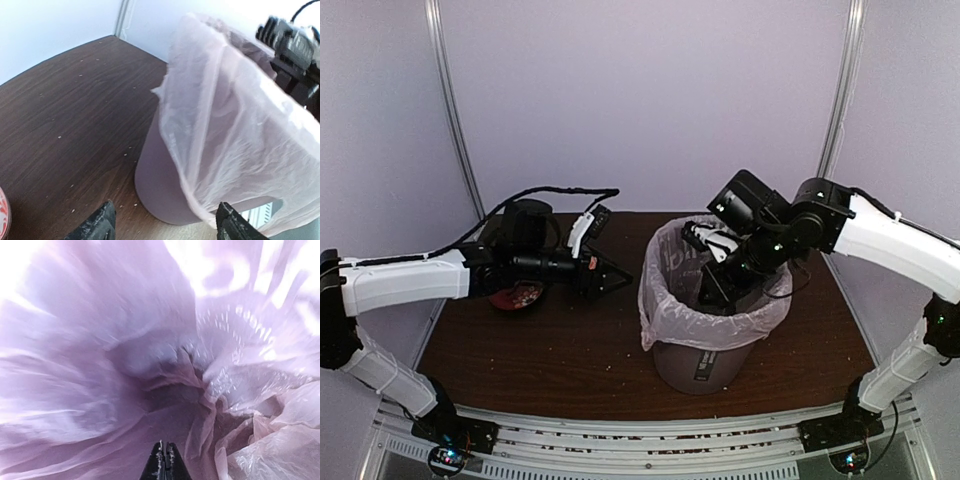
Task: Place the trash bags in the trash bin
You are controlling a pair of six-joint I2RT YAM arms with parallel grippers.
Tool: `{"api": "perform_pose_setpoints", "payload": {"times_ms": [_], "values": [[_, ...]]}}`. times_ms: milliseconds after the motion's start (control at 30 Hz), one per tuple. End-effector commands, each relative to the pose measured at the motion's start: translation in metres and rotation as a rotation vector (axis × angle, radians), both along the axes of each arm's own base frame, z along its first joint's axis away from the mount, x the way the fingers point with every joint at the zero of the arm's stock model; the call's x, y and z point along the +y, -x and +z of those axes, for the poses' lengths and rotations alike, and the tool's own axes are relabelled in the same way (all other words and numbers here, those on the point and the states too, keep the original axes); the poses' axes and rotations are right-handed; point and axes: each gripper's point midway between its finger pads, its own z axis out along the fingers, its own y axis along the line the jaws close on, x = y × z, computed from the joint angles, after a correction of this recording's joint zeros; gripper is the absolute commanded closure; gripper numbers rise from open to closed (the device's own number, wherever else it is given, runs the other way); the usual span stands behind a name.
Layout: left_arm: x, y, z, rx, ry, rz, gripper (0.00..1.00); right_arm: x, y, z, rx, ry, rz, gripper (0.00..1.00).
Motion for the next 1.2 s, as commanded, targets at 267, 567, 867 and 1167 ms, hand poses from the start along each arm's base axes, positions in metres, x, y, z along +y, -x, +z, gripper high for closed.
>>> {"api": "perform_pose_setpoints", "payload": {"times_ms": [267, 567, 867, 1167], "values": [[-0.024, -0.012, -0.042, 0.01, -0.084, 0.003, 0.33, 0.012, -0.01, 0.095, -0.137, -0.212, -0.026, 0.99], [-0.01, -0.018, -0.071, 0.039, -0.212, 0.062, 0.35, -0.046, -0.058, 0.194, -0.372, -0.358, -0.273, 0.86], [0.038, -0.018, 0.047, -0.166, -0.025, 0.274, 0.24, -0.145, -0.119, 0.223, -0.67, -0.355, -0.71, 0.21], [0.105, -0.057, 0.147, -0.368, -0.119, 0.66, 0.24, -0.199, -0.125, 0.202, -0.772, -0.236, -1.015, 0.0]]}}
